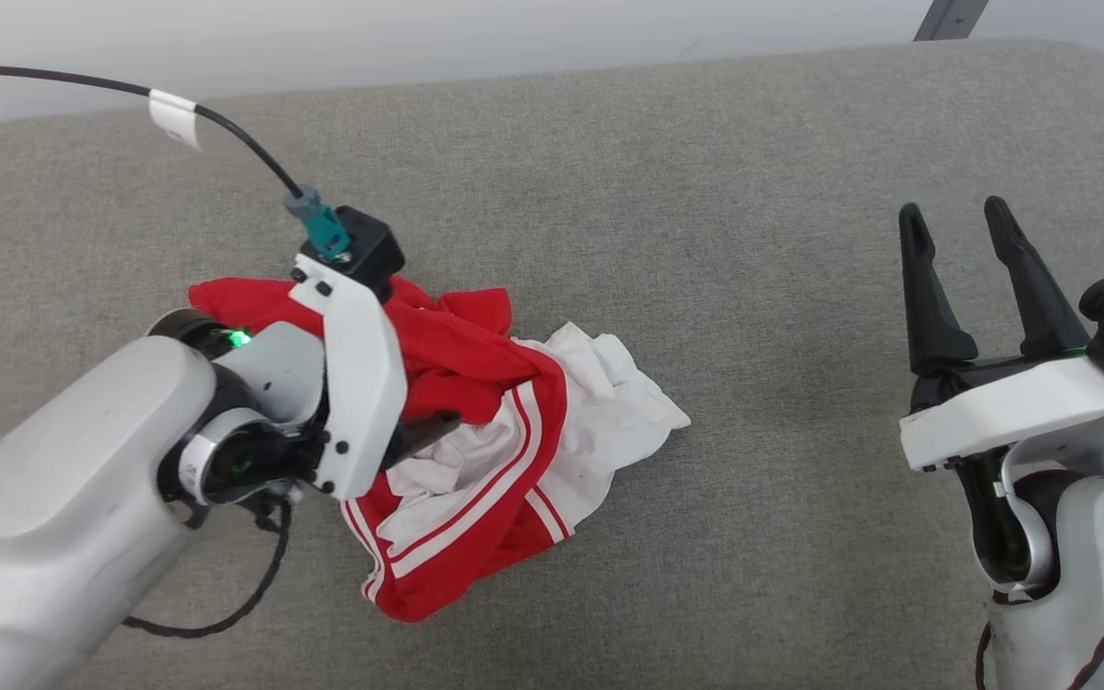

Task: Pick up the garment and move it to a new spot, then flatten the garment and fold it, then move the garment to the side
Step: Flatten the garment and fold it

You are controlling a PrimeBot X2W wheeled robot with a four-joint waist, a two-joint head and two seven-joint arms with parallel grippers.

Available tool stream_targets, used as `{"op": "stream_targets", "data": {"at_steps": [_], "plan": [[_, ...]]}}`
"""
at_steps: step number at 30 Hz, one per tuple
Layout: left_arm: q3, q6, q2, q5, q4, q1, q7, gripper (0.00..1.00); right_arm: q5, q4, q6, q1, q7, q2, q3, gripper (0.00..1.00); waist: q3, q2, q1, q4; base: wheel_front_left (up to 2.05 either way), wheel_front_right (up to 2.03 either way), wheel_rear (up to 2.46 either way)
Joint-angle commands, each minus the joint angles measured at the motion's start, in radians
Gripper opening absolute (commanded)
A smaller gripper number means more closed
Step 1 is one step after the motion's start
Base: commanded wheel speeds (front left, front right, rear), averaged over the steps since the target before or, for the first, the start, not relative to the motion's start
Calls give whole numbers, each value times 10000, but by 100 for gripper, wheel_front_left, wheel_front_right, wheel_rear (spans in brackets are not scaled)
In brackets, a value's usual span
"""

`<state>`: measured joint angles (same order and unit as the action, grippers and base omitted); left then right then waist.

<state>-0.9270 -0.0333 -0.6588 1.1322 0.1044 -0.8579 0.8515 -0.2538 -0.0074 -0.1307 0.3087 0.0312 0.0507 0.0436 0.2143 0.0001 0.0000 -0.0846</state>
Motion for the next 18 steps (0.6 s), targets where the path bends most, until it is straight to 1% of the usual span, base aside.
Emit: {"op": "stream_targets", "data": {"at_steps": [1,7,11,15,18], "plan": [[-15,-83,-108,46,-98,-90,126,100,84,-65,-1,97,-57,3,28,100,4,-1,0,15,0,0,0],[-130,-532,-420,256,-415,363,513,100,105,-142,-1,165,1,3,0,100,12,-1,0,36,0,0,0],[-195,-643,-383,344,-474,538,647,100,97,-223,-1,219,32,3,11,100,56,-1,0,14,0,0,0],[-350,-532,-378,10,-328,542,500,100,139,-288,-1,246,85,3,20,100,143,-1,0,-33,0,0,0],[-457,-362,-271,-151,28,599,253,100,166,-328,-1,276,111,3,21,100,220,-1,0,-71,0,0,0]]}}
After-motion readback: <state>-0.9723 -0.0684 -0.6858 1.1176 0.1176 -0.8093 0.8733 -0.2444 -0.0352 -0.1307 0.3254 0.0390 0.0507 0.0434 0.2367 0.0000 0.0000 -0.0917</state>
